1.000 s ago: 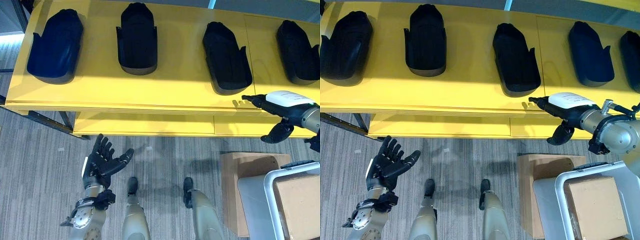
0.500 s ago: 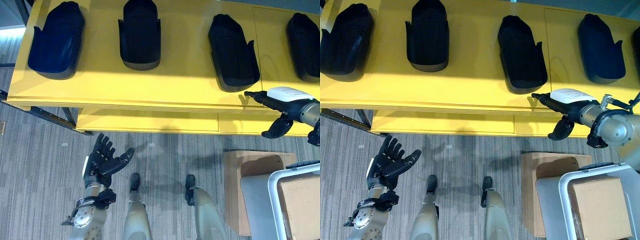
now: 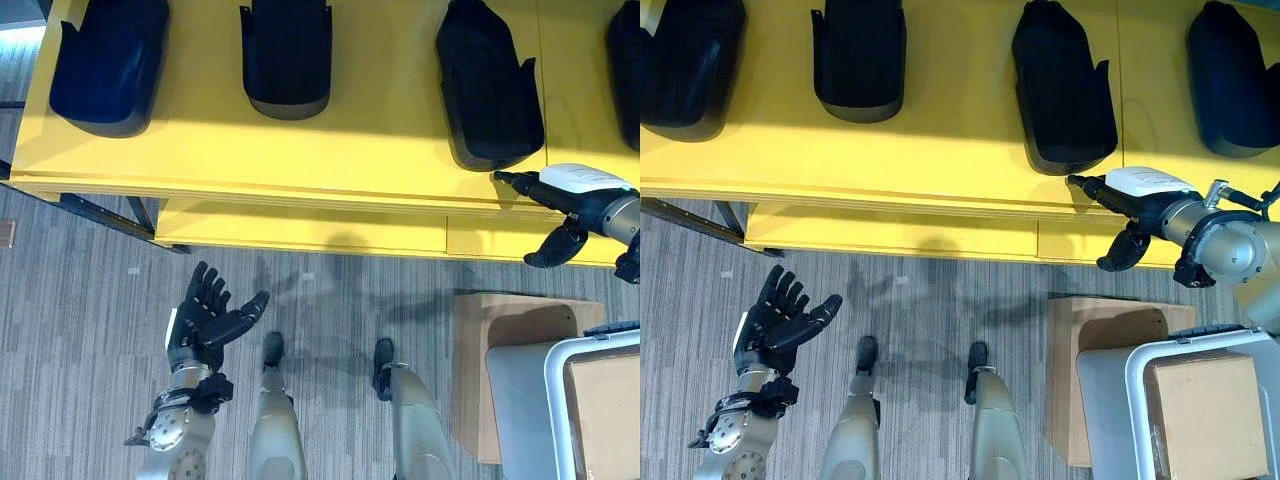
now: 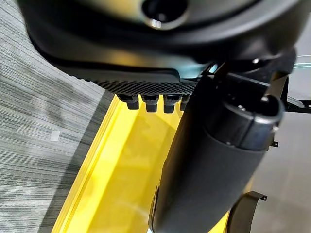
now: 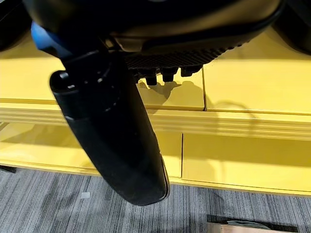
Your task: Move parts from the plastic box to the shelf.
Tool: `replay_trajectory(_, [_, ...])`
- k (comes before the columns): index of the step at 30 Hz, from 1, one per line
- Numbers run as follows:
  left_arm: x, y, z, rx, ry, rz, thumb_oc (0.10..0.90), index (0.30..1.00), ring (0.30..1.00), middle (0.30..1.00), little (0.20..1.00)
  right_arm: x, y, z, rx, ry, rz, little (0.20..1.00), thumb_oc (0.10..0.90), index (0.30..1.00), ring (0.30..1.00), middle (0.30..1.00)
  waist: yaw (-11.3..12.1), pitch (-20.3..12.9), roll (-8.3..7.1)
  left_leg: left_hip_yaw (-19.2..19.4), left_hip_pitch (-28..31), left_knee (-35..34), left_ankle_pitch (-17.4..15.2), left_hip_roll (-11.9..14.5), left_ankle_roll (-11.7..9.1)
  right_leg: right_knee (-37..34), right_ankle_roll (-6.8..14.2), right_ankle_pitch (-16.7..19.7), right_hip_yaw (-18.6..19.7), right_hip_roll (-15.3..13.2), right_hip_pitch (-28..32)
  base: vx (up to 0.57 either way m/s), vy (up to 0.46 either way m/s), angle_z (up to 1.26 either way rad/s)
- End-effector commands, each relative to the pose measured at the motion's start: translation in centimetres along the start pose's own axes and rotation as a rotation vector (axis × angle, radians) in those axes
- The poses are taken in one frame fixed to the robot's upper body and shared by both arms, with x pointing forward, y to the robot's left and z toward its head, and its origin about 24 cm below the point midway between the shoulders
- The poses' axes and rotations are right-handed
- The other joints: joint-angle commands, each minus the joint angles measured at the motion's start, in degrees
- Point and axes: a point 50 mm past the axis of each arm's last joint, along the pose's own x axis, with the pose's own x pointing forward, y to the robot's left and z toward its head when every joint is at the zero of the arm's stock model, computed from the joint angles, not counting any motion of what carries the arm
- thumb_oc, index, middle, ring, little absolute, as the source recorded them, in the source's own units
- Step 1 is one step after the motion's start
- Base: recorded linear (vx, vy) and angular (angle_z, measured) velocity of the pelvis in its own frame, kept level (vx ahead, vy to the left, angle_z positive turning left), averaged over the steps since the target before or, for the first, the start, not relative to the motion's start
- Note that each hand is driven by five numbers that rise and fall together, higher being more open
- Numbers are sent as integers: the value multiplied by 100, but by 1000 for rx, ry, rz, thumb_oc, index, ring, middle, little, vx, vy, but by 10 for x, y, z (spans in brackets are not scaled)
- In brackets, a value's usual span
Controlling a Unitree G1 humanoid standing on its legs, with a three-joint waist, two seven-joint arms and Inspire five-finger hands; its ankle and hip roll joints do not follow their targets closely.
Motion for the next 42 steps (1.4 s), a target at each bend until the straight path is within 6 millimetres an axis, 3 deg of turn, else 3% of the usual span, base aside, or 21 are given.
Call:
replay_trajectory(1, [-2,-5,45,12,-223,-57,900,1000,1000,1000,1000,-7,-67,17,-47,-52,-253,1000,900,1000,1000,1000,183,68,-193,294,1061,-210,-634,136,0,-389,380,288,102,-287,127,0,0,0])
replay_trajectory(42, [-2,-4,51,-20,-270,-20,900,1000,1000,1000,1000,-1,-107,66,-168,-189,-337,1000,900,1000,1000,1000,321,218,-338,225,1038,-301,-643,154,20,-52,390,227,39,-343,-160,1,1,1])
